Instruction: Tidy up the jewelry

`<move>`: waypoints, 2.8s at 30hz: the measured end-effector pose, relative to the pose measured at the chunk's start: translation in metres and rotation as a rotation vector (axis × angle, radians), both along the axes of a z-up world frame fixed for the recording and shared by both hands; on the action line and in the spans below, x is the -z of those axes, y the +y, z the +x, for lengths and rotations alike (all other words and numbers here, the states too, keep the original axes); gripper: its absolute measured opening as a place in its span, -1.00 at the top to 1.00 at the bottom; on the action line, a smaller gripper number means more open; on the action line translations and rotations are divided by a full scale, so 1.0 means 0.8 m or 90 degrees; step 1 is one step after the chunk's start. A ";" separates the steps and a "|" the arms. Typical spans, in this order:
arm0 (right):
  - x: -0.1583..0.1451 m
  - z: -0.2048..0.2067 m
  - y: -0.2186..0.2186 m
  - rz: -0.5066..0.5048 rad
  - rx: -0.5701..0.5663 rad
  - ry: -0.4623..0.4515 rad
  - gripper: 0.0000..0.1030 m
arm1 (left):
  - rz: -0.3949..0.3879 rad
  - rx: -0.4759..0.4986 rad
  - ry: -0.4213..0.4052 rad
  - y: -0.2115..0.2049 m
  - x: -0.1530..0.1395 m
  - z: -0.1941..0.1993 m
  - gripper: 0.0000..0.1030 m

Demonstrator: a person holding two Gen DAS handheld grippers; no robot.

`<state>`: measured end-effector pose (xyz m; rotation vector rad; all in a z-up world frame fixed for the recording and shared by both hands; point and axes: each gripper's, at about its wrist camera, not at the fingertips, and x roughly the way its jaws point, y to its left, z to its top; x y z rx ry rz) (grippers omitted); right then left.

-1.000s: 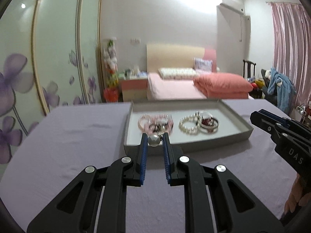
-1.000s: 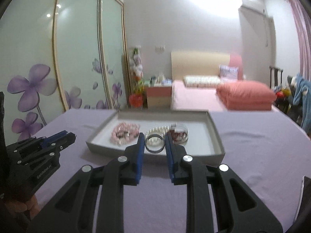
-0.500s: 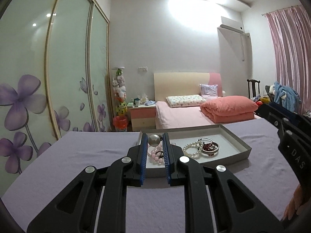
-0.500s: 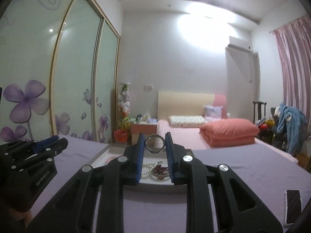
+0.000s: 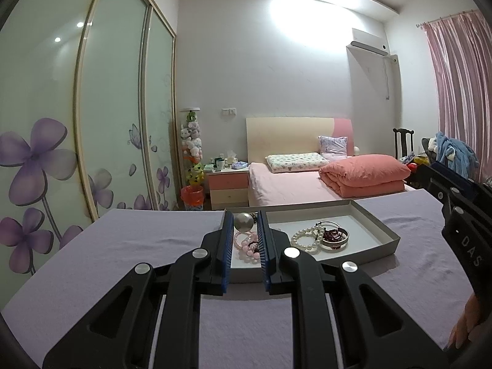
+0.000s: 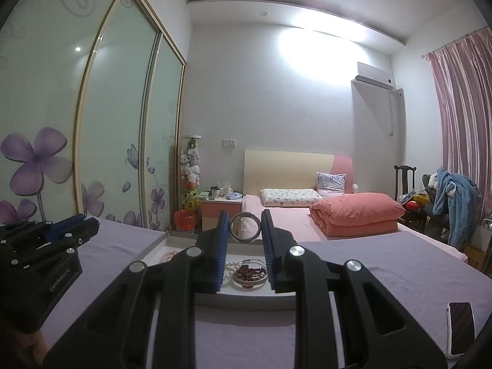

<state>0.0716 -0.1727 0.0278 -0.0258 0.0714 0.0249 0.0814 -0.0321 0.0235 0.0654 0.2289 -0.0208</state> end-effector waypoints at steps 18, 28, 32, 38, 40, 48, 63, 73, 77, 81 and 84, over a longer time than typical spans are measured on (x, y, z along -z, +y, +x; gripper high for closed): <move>-0.002 0.033 -0.005 0.007 0.002 0.011 0.58 | 0.013 0.024 0.009 -0.005 -0.008 0.048 0.68; 0.025 0.145 -0.017 0.054 -0.027 0.138 0.58 | 0.005 0.042 0.093 -0.012 0.019 0.143 0.68; 0.034 0.181 -0.023 0.082 -0.035 0.180 0.58 | 0.001 0.047 0.132 -0.017 0.031 0.176 0.68; 0.037 0.204 -0.043 0.134 -0.057 0.227 0.03 | -0.034 0.056 0.181 -0.006 0.038 0.192 0.17; 0.031 0.195 -0.055 0.146 -0.047 0.214 0.02 | -0.050 0.047 0.171 0.007 0.033 0.185 0.00; 0.014 0.152 -0.078 0.197 -0.060 0.222 -0.11 | -0.120 0.032 0.161 0.061 0.000 0.151 -0.06; -0.016 0.005 -0.025 0.097 -0.060 0.207 -0.92 | -0.050 -0.037 0.065 0.078 -0.027 -0.002 -0.97; -0.007 -0.049 -0.018 0.046 -0.021 0.166 -0.92 | -0.043 -0.040 0.034 0.074 -0.017 -0.046 -0.97; 0.001 -0.061 -0.015 0.029 -0.011 0.138 -0.92 | -0.044 -0.040 0.026 0.070 -0.010 -0.059 -0.97; 0.009 -0.070 -0.017 0.028 -0.008 0.130 -0.92 | -0.044 -0.041 0.024 0.067 -0.006 -0.061 -0.97; 0.012 -0.070 -0.020 0.035 -0.004 0.126 -0.92 | -0.044 -0.044 0.025 0.066 -0.004 -0.065 -0.97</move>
